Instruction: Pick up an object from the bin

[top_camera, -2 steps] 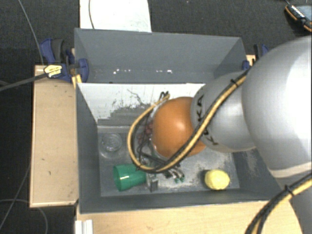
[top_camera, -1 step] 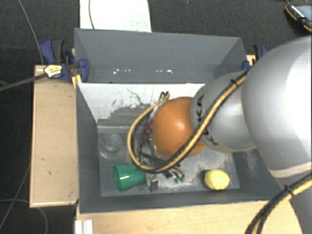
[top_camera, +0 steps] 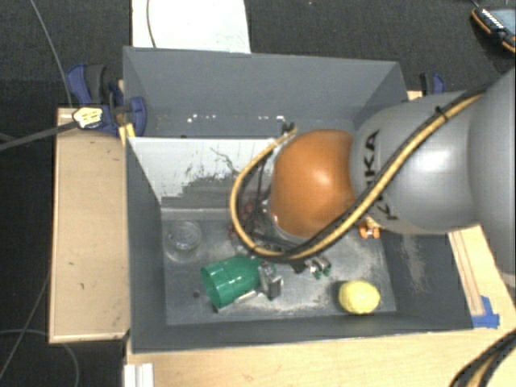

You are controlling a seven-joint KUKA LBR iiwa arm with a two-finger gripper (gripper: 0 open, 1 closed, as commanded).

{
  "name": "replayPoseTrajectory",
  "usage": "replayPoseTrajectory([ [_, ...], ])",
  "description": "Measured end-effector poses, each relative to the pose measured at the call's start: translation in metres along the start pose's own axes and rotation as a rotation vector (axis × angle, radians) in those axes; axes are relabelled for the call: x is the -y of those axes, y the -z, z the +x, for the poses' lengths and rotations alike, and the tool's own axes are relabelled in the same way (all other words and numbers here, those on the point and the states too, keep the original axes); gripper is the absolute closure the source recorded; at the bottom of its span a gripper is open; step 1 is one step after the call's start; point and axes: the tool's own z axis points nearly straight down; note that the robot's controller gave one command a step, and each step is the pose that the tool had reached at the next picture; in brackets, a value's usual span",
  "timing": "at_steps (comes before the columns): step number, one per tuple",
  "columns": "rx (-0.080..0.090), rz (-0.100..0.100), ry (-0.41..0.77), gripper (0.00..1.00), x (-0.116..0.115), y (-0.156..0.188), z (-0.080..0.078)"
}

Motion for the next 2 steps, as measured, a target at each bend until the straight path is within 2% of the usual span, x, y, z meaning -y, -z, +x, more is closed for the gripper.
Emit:
replayPoseTrajectory([
  [1, 0.004, 0.0, -0.095, 1.0, -0.009, -0.049, -0.001],
  [2, 0.001, 0.0, -0.058, 1.0, -0.005, 0.019, 0.0],
])
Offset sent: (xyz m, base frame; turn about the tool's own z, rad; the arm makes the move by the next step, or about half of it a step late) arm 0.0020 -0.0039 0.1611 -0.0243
